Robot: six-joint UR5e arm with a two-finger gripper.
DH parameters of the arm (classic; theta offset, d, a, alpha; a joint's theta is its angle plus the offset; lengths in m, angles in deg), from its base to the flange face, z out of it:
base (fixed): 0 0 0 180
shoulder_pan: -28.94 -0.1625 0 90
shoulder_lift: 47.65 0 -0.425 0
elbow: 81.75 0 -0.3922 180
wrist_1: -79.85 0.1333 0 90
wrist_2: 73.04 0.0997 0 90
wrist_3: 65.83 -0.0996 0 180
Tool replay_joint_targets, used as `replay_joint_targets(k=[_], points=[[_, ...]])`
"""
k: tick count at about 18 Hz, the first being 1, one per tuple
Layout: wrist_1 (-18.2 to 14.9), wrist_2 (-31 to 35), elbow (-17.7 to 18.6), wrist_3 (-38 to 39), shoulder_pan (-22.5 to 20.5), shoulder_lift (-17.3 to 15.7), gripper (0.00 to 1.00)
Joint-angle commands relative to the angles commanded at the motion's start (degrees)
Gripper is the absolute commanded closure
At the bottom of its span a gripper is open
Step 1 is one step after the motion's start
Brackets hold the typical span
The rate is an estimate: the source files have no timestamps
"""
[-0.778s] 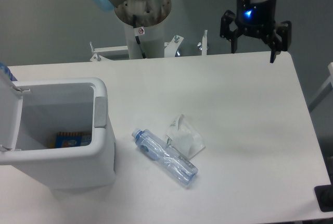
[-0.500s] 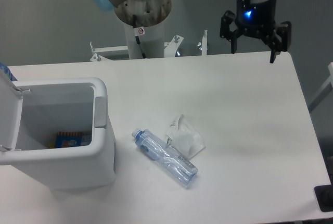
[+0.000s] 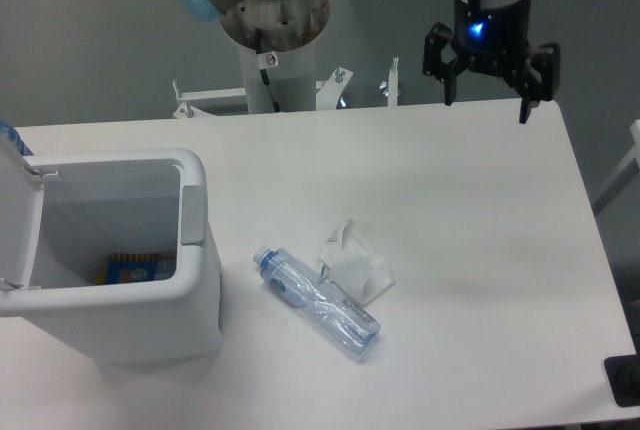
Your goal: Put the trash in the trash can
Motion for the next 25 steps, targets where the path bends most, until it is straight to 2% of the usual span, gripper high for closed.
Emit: replay_joint_targets(k=[6, 8, 12, 19, 25], points=[[0.35, -0.88, 2.29, 1.32, 0.09, -0.17, 0.00], [1.31, -0.97, 3.25, 4.30, 0.17, -0.26, 0.00], [5.09, -1.14, 7.11, 9.84, 1.75, -0.35, 0.00], [5.45, -2.37, 14.40, 14.15, 5.27, 0.00, 0.00], [5.62, -7.37, 15.38, 20.12, 8.08, 4.56, 0.00]])
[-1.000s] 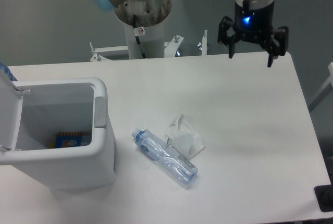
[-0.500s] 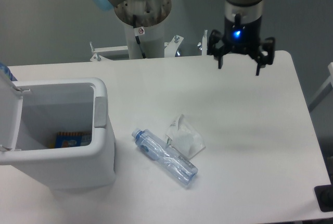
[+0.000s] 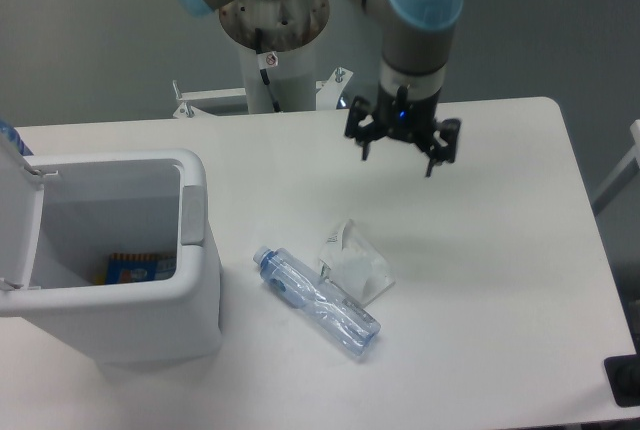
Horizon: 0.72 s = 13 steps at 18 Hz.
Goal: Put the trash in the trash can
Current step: 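Move the open gripper over the crumpled white tissue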
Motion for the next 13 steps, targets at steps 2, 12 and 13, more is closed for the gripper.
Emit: replay_joint_targets(k=[2, 12, 13], points=[[1.66, -0.18, -0.09, 1.68, 0.79, 1.85, 0.00], [10.37, -0.18, -0.09, 5.64, 2.99, 8.97, 0.00], [10.46, -0.18, -0.09, 5.64, 2.99, 9.32, 0.00]])
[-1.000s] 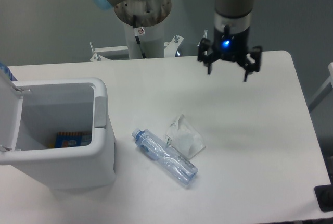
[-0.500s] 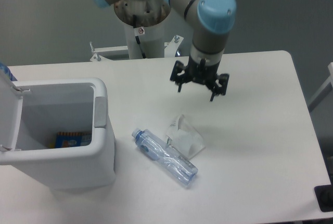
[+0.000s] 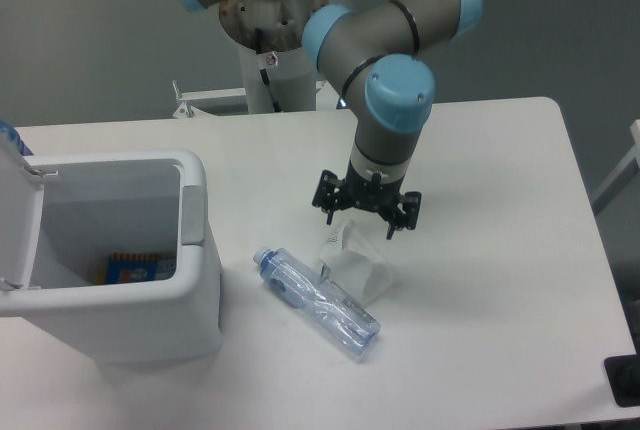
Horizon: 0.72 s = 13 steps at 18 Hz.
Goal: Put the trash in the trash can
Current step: 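Move the open gripper over the crumpled white tissue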
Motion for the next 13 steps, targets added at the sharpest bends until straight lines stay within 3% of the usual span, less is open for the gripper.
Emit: replay_joint_targets(k=[13], points=[[0.79, -0.35, -0.97, 0.88, 0.09, 2.37, 0.00]])
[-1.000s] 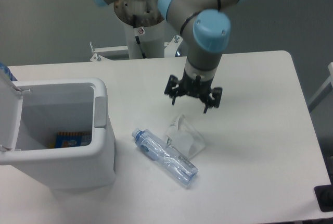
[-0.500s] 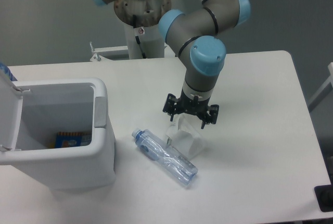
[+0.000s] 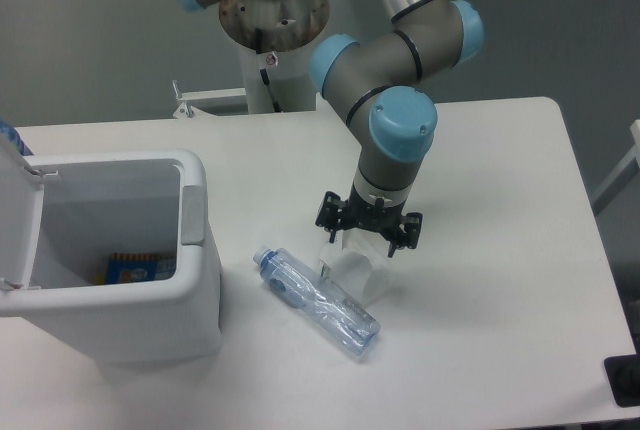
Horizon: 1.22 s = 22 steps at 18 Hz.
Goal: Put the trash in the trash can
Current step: 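Move the open gripper over the crumpled white tissue, then lower the gripper onto the tissue and close on its peak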
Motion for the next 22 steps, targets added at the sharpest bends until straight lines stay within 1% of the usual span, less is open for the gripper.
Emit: replay_joint_targets(k=[6, 9, 16, 17, 19, 22], points=[[0.44, -0.44, -0.70, 2.03, 0.00, 1.76, 0.00], [1.84, -0.35, -0.70, 2.55, 0.00, 2.46, 0.00], [2.02, -0.18, -1.05, 2.64, 0.00, 3.96, 0.00], [2.11, -0.09, -1.05, 2.64, 0.00, 4.04, 0.01], [2.11, -0.09, -1.05, 2.55, 0.00, 4.13, 0.08], [2.11, 0.00, -0.97, 2.55, 0.00, 4.13, 0.28]])
